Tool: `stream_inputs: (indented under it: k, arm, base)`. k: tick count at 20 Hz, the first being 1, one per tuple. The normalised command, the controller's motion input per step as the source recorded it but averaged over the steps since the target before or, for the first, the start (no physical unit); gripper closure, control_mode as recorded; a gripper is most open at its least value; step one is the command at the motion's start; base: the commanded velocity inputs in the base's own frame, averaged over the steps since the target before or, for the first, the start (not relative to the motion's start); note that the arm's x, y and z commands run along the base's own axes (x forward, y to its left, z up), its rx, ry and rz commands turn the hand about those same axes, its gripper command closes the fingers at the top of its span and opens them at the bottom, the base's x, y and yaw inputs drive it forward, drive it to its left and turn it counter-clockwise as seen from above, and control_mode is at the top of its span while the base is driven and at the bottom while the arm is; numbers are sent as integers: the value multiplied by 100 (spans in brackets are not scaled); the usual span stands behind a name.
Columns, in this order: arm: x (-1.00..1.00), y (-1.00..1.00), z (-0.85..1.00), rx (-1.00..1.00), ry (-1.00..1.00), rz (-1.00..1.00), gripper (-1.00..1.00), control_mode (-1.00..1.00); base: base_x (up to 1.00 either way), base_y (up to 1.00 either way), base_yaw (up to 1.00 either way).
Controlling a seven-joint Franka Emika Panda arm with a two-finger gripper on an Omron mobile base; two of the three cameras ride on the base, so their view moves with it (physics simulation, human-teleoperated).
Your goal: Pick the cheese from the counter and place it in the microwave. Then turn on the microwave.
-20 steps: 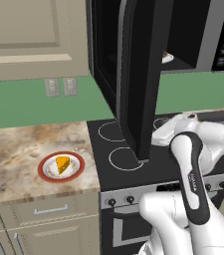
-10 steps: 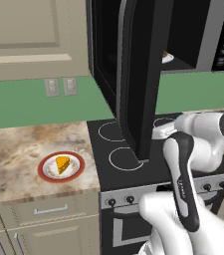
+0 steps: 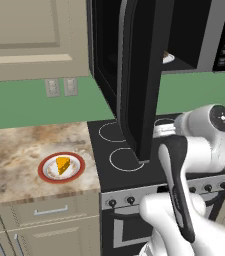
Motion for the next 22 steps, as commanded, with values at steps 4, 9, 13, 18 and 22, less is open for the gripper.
stream_inputs:
  k: [4, 9, 13, 18, 22]
  arm:
    - [-48, 3, -49, 1, -14, -12, -100, -100]
    - [-52, 0, -53, 6, -20, -3, -100, -100]
    - [-53, 0, -50, 8, -23, 0, -100, -100]
    - [-52, 1, -51, 7, -26, 0, -100, -100]
    - [-44, 13, -60, 4, -35, 0, -100, -100]
  base:
    - [0, 0, 0]
    - [0, 0, 0]
    - [0, 0, 0]
    - [0, 0, 0]
    - [0, 0, 0]
